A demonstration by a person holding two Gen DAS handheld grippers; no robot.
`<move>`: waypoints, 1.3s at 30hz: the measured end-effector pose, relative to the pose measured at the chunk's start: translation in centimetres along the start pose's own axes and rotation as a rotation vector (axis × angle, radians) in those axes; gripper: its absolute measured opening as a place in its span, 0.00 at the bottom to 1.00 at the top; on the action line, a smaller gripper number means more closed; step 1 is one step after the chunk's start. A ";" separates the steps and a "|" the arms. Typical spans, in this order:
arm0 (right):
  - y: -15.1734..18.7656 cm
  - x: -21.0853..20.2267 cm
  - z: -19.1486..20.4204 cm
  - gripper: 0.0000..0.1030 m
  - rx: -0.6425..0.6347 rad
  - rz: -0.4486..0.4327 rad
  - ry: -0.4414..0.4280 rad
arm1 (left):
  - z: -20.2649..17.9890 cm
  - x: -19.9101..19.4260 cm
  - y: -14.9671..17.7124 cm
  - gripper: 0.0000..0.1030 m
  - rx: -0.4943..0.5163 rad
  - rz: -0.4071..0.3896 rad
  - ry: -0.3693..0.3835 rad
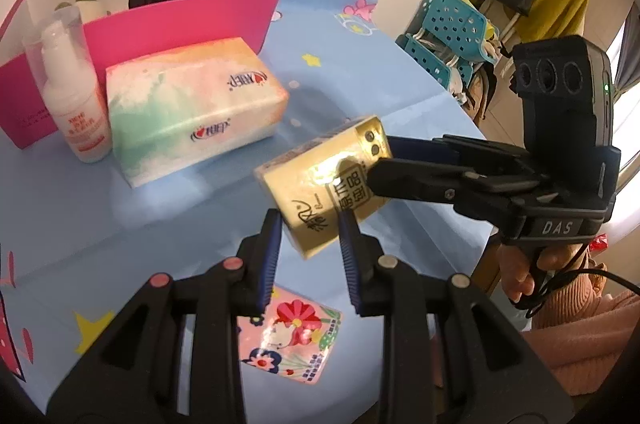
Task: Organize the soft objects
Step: 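Lift the gold-yellow packet and carry it toward the pink box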
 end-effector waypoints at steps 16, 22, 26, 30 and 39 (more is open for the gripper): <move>-1.1 -0.2 0.2 0.41 -0.015 -0.018 -0.012 | 0.2 -0.8 -0.7 0.30 0.001 -0.025 -0.009; -1.8 -0.4 0.5 0.41 -0.024 -0.035 -0.016 | 0.3 -1.2 -1.1 0.30 0.001 -0.035 -0.017; -2.3 -0.3 0.6 0.41 -0.029 -0.042 -0.018 | 0.3 -1.6 -1.7 0.30 0.003 -0.046 -0.025; -2.8 -0.2 0.8 0.41 -0.041 -0.043 -0.021 | 0.6 -2.0 -2.3 0.30 0.000 -0.061 -0.034; -4.0 0.0 1.0 0.41 -0.052 -0.059 -0.025 | 0.9 -2.4 -3.6 0.30 0.009 -0.080 -0.058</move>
Point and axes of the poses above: each gripper's, at about its wrist camera, not at the fingertips, and x roughly the way its jaws point, z to its left, y to its underside, the point moved 6 cm from there along x, roughly the way its jaws point, and after that the axes turned 2 degrees about z, right-handed, at the moved point
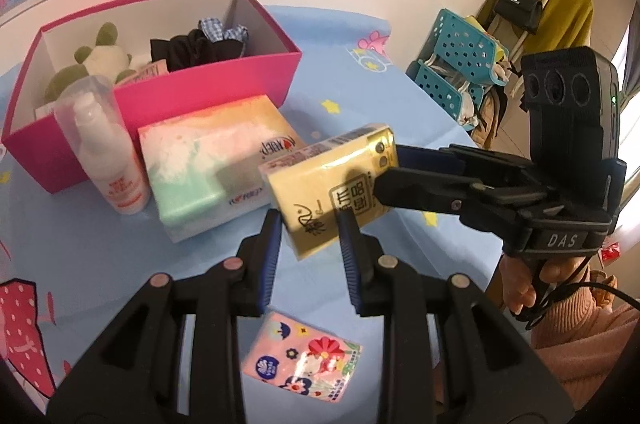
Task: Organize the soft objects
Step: 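Lift the gold-yellow packet and carry it toward the pink box, then lower the gold-yellow packet into the pink box and open the right gripper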
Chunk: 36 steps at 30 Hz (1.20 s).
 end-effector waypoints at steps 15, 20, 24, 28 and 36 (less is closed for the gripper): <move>-1.4 0.1 -0.1 0.41 -0.010 -0.016 0.003 | 0.6 -0.2 -1.6 0.30 0.004 -0.029 -0.014; -1.8 0.2 0.1 0.41 -0.015 -0.022 0.006 | 0.8 -0.2 -2.1 0.30 0.007 -0.037 -0.023; -2.3 0.4 0.1 0.41 -0.019 -0.026 0.009 | 1.0 -0.3 -2.5 0.30 0.003 -0.045 -0.026; -2.8 0.6 0.2 0.41 -0.022 -0.032 0.011 | 1.3 -0.4 -3.1 0.30 0.001 -0.054 -0.033; -4.1 0.9 0.2 0.41 -0.035 -0.048 0.013 | 1.9 -0.5 -4.2 0.30 -0.008 -0.072 -0.034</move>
Point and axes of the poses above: each gripper's, at about its wrist camera, not at the fingertips, and x roughly the way its jaws point, z to its left, y to its underside, the point moved 6 cm from there along x, roughly the way its jaws point, and after that the axes turned 2 degrees about z, right-handed, at the moved point
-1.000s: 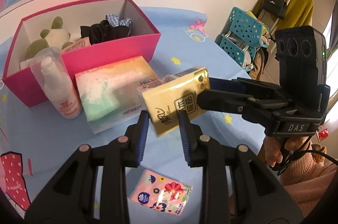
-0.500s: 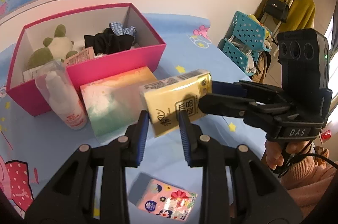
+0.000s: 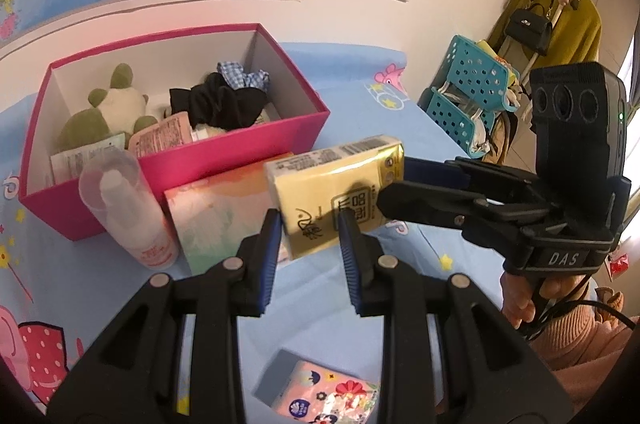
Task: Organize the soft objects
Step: 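Lower the gold-yellow packet into the pink box and open the right gripper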
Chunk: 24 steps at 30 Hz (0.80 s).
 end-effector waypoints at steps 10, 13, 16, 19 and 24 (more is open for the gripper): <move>-1.2 0.3 -0.4 0.41 0.000 -0.015 0.003 | 0.6 0.2 -1.5 0.30 -0.001 -0.013 -0.008; -1.7 0.4 -0.5 0.41 0.002 -0.021 0.001 | 0.8 0.2 -2.1 0.30 -0.004 -0.023 -0.010; -2.0 0.7 -0.7 0.41 0.005 -0.021 0.000 | 1.0 0.3 -2.7 0.30 -0.003 -0.032 -0.018; -2.2 1.0 -0.8 0.41 0.006 -0.020 0.002 | 1.3 0.5 -3.3 0.30 -0.005 -0.034 -0.022; -2.4 1.1 -0.9 0.41 0.005 -0.020 0.004 | 1.7 0.8 -3.8 0.30 -0.014 -0.036 -0.024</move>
Point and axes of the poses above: each gripper's, at about its wrist camera, not at the fingertips, and x roughly the way its jaws point, z to its left, y to its underside, the point moved 6 cm from there along x, roughly the way its jaws point, and after that the axes turned 2 degrees about z, right-handed, at the moved point
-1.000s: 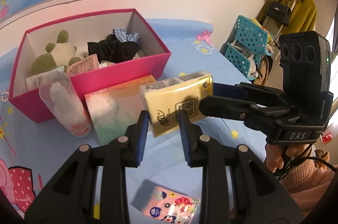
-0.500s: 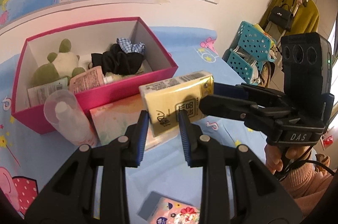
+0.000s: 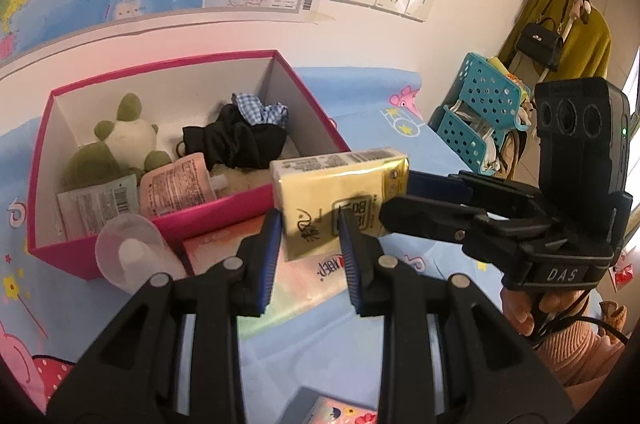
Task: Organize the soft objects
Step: 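Lower the gold-yellow packet into the pink box and open the right gripper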
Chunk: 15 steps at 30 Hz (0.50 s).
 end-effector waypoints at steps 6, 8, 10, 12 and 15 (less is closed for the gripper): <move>-0.8 0.6 -0.2 0.41 -0.005 -0.002 0.006 | 0.5 0.3 -0.6 0.30 -0.013 -0.001 0.005; -1.1 0.8 -0.3 0.41 -0.007 -0.002 0.007 | 0.6 0.3 -0.7 0.30 -0.017 0.000 0.005; -1.3 1.0 -0.4 0.41 -0.006 -0.001 0.006 | 0.7 0.5 -0.9 0.30 -0.021 0.002 0.004; -1.4 1.1 -0.4 0.41 -0.008 0.001 0.009 | 0.8 0.7 -1.2 0.30 -0.022 0.003 0.002; -1.9 1.3 -0.6 0.41 -0.013 0.000 0.013 | 1.0 0.9 -1.6 0.30 -0.025 0.001 -0.002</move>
Point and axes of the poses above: each gripper's, at about its wrist camera, not at the fingertips, and x roughly the way its jaws point, z to its left, y to its underside, the point moved 6 cm from there along x, roughly the way its jaws point, and after that the axes turned 2 degrees about z, right-handed, at the moved point
